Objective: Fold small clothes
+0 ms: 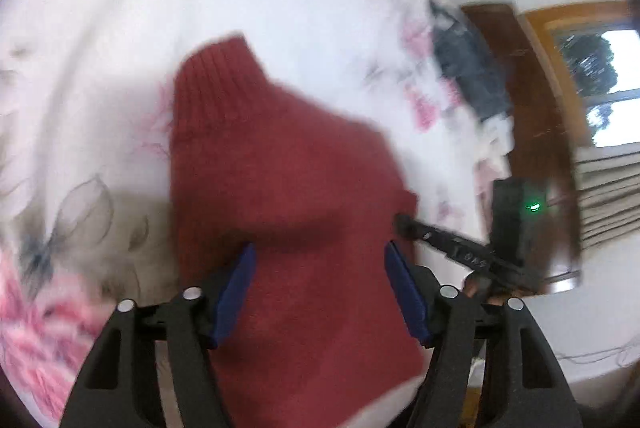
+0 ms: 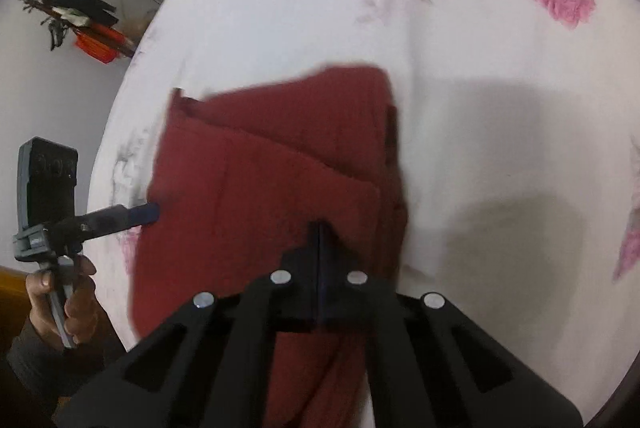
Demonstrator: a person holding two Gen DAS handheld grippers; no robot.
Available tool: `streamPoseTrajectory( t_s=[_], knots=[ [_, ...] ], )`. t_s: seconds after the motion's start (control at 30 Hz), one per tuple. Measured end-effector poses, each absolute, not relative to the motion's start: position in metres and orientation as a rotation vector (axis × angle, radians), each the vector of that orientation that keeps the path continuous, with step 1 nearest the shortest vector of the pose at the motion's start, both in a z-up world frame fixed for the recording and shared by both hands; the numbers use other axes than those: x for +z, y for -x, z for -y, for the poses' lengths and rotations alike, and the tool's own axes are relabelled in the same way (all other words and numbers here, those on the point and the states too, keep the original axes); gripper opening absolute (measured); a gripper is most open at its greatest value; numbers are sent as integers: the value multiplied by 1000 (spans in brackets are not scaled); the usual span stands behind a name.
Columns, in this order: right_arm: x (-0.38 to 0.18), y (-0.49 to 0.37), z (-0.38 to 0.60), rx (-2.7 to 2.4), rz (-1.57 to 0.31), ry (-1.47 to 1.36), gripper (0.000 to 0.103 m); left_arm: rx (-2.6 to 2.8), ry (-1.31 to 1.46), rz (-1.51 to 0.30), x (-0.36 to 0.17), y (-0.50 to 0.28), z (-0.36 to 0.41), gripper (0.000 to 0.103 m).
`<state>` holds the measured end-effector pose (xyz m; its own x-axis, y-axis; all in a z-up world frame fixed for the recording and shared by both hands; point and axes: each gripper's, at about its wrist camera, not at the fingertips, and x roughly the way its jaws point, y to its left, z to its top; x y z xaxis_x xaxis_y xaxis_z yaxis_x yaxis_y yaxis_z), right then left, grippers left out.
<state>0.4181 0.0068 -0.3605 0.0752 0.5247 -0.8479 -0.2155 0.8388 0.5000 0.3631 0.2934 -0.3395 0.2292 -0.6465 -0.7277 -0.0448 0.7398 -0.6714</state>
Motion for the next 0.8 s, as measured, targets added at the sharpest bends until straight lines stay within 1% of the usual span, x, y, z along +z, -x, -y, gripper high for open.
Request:
streamPoseTrajectory(
  t_s=[0.07,0.13,0.23,0.27,0.33,0.37,0.43,0.5,0.53,0.63,0.67,0.73,0.8],
  knots=[
    [-357,-417,-2,574,-1395,-304,0,-450,613,-1303,-338,-371,-291,59],
    [-337,-406,-1,614,-1365,-282,2,-452,580,-1294,-325,-366,-292,59],
    [-313,-376,-5,715,-1331,-266,1,-571,571,-1192,-298,-334,-297,60],
    [-315,-365,-8,736,-1345,-241,1,-577,563,-1191,-298,-325,-294,60],
    [-331,-356,-12,716,-1387,-178,0,-525,501,-1256,-319,-309,-292,59],
    [-340,-354,-11,684,-1392,-146,0,-495,487,-1279,-331,-308,-288,55],
    [-349,-356,1,637,-1400,-191,0,-471,524,-1261,-339,-303,-290,54],
    [-329,-347,6,632,-1383,-200,0,-439,585,-1243,-329,-298,-293,55],
    [-317,-339,6,646,-1363,-200,0,-458,601,-1216,-314,-290,-293,55],
    [-292,-310,-2,725,-1335,-193,0,-502,576,-1160,-291,-262,-288,59],
    [-293,-302,-9,728,-1343,-158,0,-485,555,-1168,-294,-254,-286,59],
    [-319,-293,-13,687,-1407,-109,0,-433,491,-1248,-318,-249,-275,59],
    [-344,-285,-15,633,-1436,-80,0,-414,431,-1261,-336,-247,-267,55]
  ],
)
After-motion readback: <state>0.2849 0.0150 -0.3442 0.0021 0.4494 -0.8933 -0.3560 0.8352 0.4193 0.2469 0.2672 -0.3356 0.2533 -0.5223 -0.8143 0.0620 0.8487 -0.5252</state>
